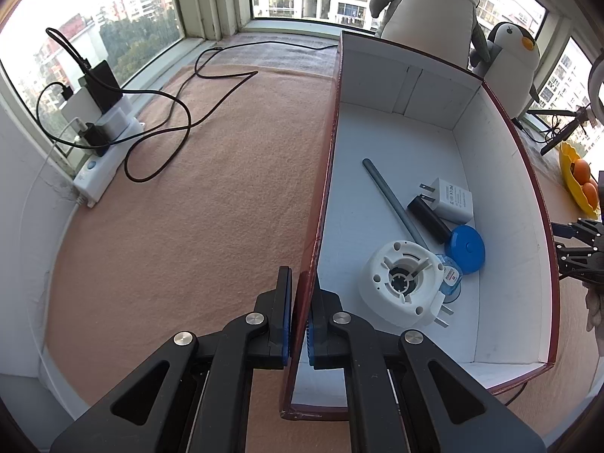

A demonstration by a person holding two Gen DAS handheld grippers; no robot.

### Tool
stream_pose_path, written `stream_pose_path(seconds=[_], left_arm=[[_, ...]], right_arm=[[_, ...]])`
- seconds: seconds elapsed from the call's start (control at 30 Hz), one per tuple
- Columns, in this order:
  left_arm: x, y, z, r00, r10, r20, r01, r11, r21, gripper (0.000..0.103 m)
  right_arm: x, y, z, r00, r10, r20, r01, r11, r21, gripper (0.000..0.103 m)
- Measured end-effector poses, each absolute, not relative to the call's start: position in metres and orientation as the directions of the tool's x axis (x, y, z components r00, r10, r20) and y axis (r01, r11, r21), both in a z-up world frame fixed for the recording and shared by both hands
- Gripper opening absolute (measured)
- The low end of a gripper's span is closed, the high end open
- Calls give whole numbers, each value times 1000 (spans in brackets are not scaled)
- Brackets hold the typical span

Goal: Organize rigid objects
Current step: 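Move the right tool back toward the wooden clothespin and phone stand, then grasp the wooden clothespin with the right gripper and lift it, then carry the clothespin into the box and open the right gripper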

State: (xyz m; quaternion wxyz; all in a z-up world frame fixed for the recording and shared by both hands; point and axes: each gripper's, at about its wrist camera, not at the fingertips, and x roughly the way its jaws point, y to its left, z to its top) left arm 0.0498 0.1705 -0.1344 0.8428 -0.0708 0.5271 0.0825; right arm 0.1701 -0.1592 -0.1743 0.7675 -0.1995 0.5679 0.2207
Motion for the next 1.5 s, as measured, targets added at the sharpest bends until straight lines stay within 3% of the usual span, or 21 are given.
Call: stream_pose_path(seconds=[0.3, 0.5, 0.93, 1.5], left_arm=[[50, 170, -135, 430, 64, -901, -215, 976, -34, 5], [51, 170, -135, 429, 63, -901, -216, 976, -34, 5], [52, 172, -135, 428, 56, -902, -214, 976, -41, 5], [55, 173, -137, 419, 46, -907, -215, 975, -50, 5]], right_arm=[[180, -154, -184, 224, 114, -968, -568, 822, -34, 31], [178, -153, -185, 202, 127, -971, -564, 826, -9, 11], [159, -164, -169, 255, 148, -956, -488, 873, 5, 11], [137, -93, -71, 367, 335, -868, -584, 809, 66, 11]])
